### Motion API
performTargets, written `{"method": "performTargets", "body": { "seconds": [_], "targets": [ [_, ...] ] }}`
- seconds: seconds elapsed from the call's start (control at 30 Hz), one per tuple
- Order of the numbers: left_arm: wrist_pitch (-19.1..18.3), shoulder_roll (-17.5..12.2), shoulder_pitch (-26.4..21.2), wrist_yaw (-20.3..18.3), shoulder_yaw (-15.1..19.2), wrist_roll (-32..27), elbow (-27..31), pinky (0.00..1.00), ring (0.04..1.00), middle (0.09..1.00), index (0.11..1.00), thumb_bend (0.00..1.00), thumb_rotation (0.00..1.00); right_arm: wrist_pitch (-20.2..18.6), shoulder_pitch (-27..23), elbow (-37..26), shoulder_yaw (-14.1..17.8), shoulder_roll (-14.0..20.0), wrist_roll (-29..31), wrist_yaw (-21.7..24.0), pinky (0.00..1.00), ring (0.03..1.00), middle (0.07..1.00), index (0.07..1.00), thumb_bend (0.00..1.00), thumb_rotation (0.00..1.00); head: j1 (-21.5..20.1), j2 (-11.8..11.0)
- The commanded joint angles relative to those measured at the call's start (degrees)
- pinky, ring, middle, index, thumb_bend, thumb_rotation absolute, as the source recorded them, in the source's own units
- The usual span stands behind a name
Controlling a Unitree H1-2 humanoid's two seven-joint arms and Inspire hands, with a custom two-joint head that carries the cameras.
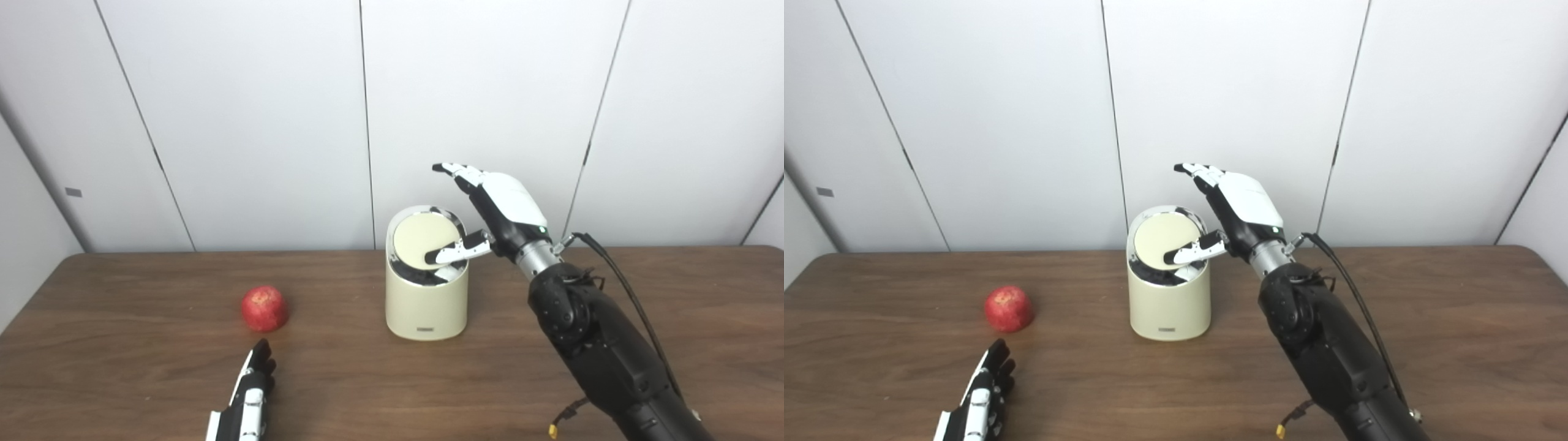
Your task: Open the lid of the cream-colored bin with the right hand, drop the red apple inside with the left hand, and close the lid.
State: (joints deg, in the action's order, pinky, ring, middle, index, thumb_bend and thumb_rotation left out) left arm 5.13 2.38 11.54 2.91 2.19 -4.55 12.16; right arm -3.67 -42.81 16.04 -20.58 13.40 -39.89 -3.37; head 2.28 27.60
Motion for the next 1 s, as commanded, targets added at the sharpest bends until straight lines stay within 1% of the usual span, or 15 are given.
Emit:
{"method": "performTargets", "body": {
  "seconds": [0.0,0.13,0.27,0.4,0.47,0.53,0.57,0.6,0.67,0.73,0.77,0.8,0.87,0.9,0.97],
  "targets": [
    [0.6,1.5,1.3,0.3,-0.2,-0.4,1.2,1.0,0.981,0.985,0.979,0.5,0.9,0.1,-1.7,-0.1,-0.7,1.4,-3.6,-0.7,0.96,0.941,0.921,0.889,0.99,0.18,0.0,0.0],
    [0.7,1.8,1.1,0.5,-0.1,-0.8,1.2,1.0,0.98,0.985,0.979,0.5,0.89,-0.4,-1.7,0.0,-2.2,2.2,-7.1,-1.2,0.97,0.948,0.928,0.893,0.99,0.18,0.2,0.1],
    [1.0,1.7,0.9,0.7,-0.1,-1.1,0.7,1.0,0.984,0.988,0.981,0.51,0.89,-0.6,-1.5,-0.2,-2.0,2.2,-7.0,-1.1,0.98,0.95,0.927,0.896,0.98,0.18,0.2,0.0],
    [1.3,1.5,0.8,0.8,-0.2,-1.1,0.4,1.0,0.983,0.988,0.983,0.5,0.9,-0.7,-0.6,-1.7,1.3,0.5,-1.6,-0.2,0.98,0.954,0.924,0.896,0.93,0.22,0.1,0.0],
    [1.3,1.5,0.8,0.6,-0.3,-1.3,0.3,1.0,0.986,0.99,0.985,0.5,0.9,-1.1,0.0,-3.2,3.5,-0.2,1.4,0.5,0.94,0.935,0.906,0.885,0.9,0.25,0.3,0.0],
    [1.2,1.5,0.8,0.6,-0.3,-1.5,0.3,1.0,0.992,0.996,0.991,0.51,0.91,-2.3,0.7,-5.1,5.3,-0.6,3.4,1.6,0.89,0.912,0.898,0.884,0.86,0.29,0.3,0.0],
    [1.2,1.4,0.8,0.5,-0.3,-1.5,0.3,1.0,0.993,0.997,0.992,0.51,0.91,-2.9,1.0,-5.9,6.0,-0.8,3.9,2.1,0.88,0.909,0.897,0.884,0.85,0.29,0.5,0.0],
    [1.1,1.3,0.9,0.6,-0.3,-1.2,0.2,1.0,0.992,0.996,0.991,0.52,0.92,-4.1,1.5,-7.0,6.5,-0.9,4.2,2.6,0.87,0.906,0.897,0.883,0.84,0.3,0.4,-0.1],
    [1.1,1.2,0.9,0.6,-0.3,-1.0,0.2,1.0,0.983,0.987,0.983,0.55,0.93,-6.4,2.9,-9.7,7.8,-1.0,5.2,4.1,0.82,0.888,0.898,0.887,0.8,0.31,0.3,-0.1],
    [1.2,1.2,0.9,0.4,-0.3,-1.6,0.2,1.0,0.981,0.984,0.982,0.54,0.93,-8.1,4.4,-12.0,9.1,-1.0,6.5,5.4,0.81,0.891,0.907,0.896,0.76,0.31,0.2,-0.1],
    [1.2,1.2,0.9,0.2,-0.1,-2.6,0.2,1.0,0.981,0.983,0.98,0.54,0.92,-8.8,5.4,-13.4,9.9,-1.1,7.5,5.8,0.8,0.894,0.913,0.901,0.74,0.33,0.1,0.0],
    [1.2,1.2,0.9,0.0,0.0,-3.2,0.2,1.0,0.984,0.987,0.983,0.54,0.9,-9.1,6.4,-14.4,10.7,-1.2,8.3,5.9,0.79,0.887,0.908,0.898,0.73,0.31,0.0,0.1],
    [1.3,1.1,0.9,-0.1,0.1,-3.8,0.2,1.0,0.987,0.989,0.986,0.53,0.9,-9.4,8.5,-16.3,11.6,-1.3,9.0,5.6,0.77,0.869,0.89,0.886,0.72,0.29,-0.1,0.2],
    [1.5,1.0,0.9,0.0,0.2,-3.8,0.1,1.0,0.986,0.988,0.985,0.53,0.9,-8.9,10.0,-17.2,12.0,-1.2,9.2,5.0,0.77,0.862,0.884,0.882,0.72,0.29,-0.2,0.2],
    [1.8,0.9,0.8,0.2,0.5,-3.9,-0.2,1.0,0.979,0.982,0.977,0.54,0.94,-7.5,13.0,-18.8,12.8,-1.2,9.3,3.5,0.76,0.842,0.869,0.867,0.72,0.29,-0.6,0.3]
  ]
}}
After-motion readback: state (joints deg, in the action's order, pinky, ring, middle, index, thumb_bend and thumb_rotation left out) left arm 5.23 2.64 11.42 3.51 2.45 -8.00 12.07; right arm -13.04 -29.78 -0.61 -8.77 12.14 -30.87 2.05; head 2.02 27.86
